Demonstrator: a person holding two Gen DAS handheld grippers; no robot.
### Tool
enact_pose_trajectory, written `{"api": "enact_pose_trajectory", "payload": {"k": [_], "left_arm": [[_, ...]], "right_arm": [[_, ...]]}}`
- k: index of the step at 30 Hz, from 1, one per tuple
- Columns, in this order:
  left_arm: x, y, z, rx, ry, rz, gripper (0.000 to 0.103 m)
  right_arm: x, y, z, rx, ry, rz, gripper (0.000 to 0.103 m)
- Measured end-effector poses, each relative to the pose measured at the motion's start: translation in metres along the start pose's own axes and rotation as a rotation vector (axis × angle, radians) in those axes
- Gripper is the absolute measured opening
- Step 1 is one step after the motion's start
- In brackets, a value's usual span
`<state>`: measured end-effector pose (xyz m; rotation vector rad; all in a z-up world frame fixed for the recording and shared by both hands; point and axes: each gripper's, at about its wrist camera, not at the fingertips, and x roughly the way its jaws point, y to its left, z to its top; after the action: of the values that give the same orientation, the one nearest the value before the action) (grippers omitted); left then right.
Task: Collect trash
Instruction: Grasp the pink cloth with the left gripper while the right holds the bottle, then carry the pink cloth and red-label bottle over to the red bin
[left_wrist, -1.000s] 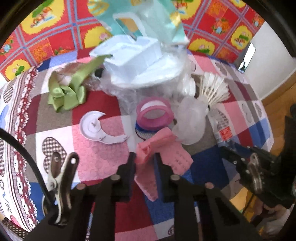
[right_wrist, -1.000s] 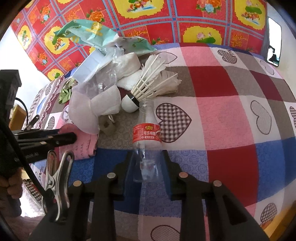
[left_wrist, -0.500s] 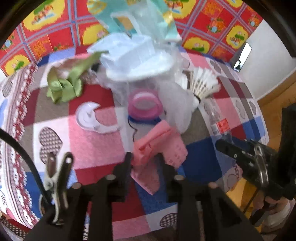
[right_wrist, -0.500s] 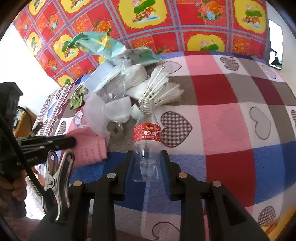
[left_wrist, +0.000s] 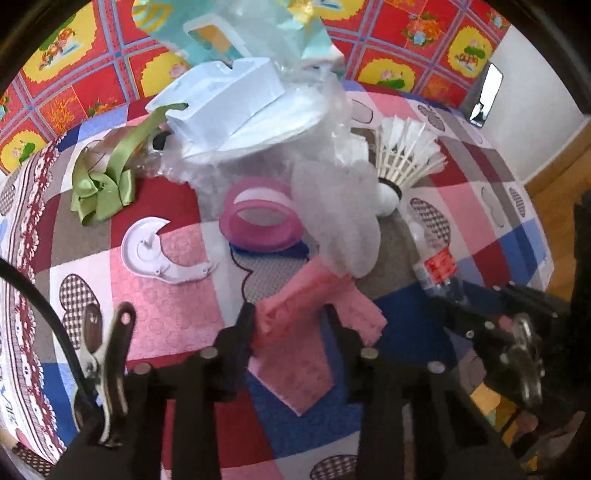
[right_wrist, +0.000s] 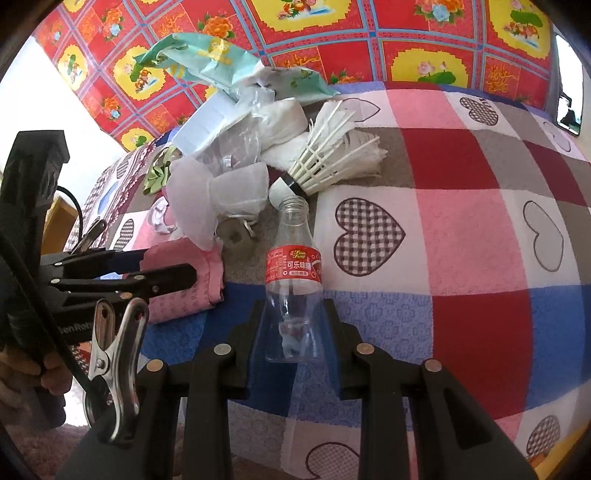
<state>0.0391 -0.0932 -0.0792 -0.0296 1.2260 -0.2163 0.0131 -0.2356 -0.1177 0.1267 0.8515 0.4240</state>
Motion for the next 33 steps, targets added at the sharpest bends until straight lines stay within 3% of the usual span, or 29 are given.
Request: {"api": "enact_pose_trajectory", "payload": {"k": [3, 10, 22, 33], "left_arm": [[-0.008, 0.004, 0.001, -0.018, -0.025, -0.013, 0.017], [-0.027, 0.007, -0.001, -0.022, -0.062, -0.039, 0.013], [-0.066, 0.027, -0.005, -0.034, -0.139, -0.047, 0.011], [-0.096, 0.072, -0.025, -0.070, -0.180, -0.037, 0.011]], "right_arm": [[0.000, -0.002, 0.000, 0.006, 0.000, 0.007, 0.029], [-0.012, -0.009, 0.003, 0.029, -0.034, 0.008, 0.029], [-0.032, 0.009, 0.003, -0.002, -0.076, 0.007, 0.029], [-0.029, 0.058, 0.002, -0.050, -0.083, -0.003, 0.029]]}}
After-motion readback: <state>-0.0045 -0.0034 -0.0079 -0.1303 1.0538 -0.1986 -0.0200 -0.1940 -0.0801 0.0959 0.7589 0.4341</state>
